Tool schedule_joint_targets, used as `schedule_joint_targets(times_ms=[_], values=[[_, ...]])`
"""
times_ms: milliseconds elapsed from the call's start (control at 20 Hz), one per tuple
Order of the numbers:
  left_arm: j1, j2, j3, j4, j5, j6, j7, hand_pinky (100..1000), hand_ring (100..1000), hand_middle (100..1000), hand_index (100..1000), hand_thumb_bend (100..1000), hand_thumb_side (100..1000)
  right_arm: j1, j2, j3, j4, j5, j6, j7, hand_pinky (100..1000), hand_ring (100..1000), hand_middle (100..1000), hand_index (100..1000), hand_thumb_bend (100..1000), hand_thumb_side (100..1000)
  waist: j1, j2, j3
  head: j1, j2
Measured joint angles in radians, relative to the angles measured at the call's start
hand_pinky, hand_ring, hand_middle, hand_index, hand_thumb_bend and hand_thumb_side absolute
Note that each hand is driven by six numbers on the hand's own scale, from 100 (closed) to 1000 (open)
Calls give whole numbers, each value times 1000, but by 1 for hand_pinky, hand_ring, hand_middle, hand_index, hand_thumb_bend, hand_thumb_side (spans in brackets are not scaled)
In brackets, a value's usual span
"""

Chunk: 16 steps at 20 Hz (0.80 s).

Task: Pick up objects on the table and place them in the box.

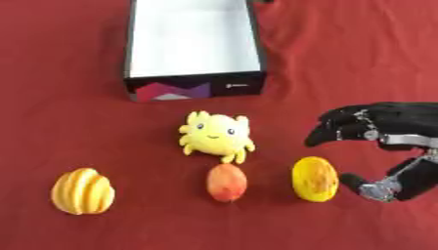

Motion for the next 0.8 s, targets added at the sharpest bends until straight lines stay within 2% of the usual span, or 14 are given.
schedule_joint_targets(times_ms=[50, 150, 450, 800], values=[[0, 0, 0, 0, 0, 0, -1, 828, 770, 680, 777, 100, 677, 0, 1, 3, 3, -7, 5, 5, 980, 839, 833, 939, 240, 516, 0, 0, 0, -1, 0], [0, 0, 0, 0, 0, 1, -3, 828, 770, 681, 777, 100, 678, 0, 5, 8, 10, -17, 12, 12, 988, 843, 835, 943, 258, 525, 0, 0, 0, -3, 0], [0, 0, -6, 0, 0, 0, -5, 828, 770, 681, 776, 100, 678, -1, 11, 14, 42, -11, 16, 16, 998, 849, 835, 950, 455, 574, 0, 0, 0, -6, 1], [0, 0, -6, 0, 0, 1, -12, 827, 770, 679, 776, 100, 678, -9, 17, 27, 91, 61, -6, -6, 994, 851, 836, 951, 456, 578, 0, 0, 0, -8, 2]])
